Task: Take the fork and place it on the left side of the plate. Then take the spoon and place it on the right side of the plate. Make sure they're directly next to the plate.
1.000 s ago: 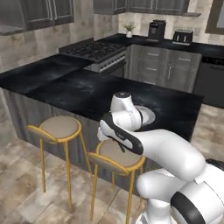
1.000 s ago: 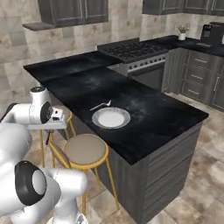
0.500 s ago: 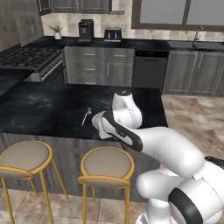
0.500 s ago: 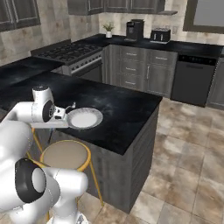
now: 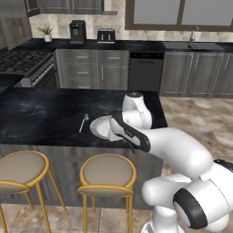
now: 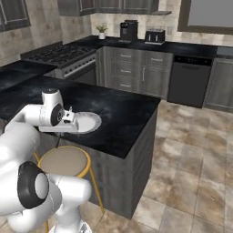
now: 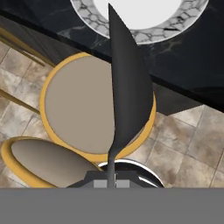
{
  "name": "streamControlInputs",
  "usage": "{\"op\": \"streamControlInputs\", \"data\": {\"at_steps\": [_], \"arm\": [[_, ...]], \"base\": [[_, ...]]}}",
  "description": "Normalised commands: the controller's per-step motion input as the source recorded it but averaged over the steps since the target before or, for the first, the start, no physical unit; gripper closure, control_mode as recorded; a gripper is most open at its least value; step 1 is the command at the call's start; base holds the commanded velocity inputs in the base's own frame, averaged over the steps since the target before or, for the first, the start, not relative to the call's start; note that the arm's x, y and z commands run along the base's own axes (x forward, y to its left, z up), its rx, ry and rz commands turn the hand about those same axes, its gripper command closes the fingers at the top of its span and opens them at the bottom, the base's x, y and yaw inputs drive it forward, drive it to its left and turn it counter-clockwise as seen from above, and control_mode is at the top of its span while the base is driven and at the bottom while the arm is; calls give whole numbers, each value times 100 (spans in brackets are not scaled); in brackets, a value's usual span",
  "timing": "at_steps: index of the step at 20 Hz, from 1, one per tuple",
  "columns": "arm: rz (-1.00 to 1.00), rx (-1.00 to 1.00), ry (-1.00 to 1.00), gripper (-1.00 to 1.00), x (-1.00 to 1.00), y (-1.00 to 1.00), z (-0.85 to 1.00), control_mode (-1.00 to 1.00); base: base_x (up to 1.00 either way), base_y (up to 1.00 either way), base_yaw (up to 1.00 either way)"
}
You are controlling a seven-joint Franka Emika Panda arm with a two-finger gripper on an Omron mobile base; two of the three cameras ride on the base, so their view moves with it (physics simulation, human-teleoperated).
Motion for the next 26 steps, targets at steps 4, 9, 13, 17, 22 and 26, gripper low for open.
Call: {"op": "streamControlInputs", "data": {"at_steps": [4, 9, 13, 17, 22, 26], "arm": [[0, 0, 0, 100, 0, 0, 0, 100], [0, 0, 0, 100, 0, 0, 0, 100], [0, 0, 0, 100, 0, 0, 0, 100], [0, 0, 0, 100, 0, 0, 0, 100], [-1, 0, 0, 100, 10, -4, 0, -100], [-3, 0, 0, 100, 37, -29, 0, -100]], "base": [[7, 1, -3], [27, 1, -15], [39, 6, -22], [0, 0, -2], [0, 0, 0], [0, 0, 0]]}}
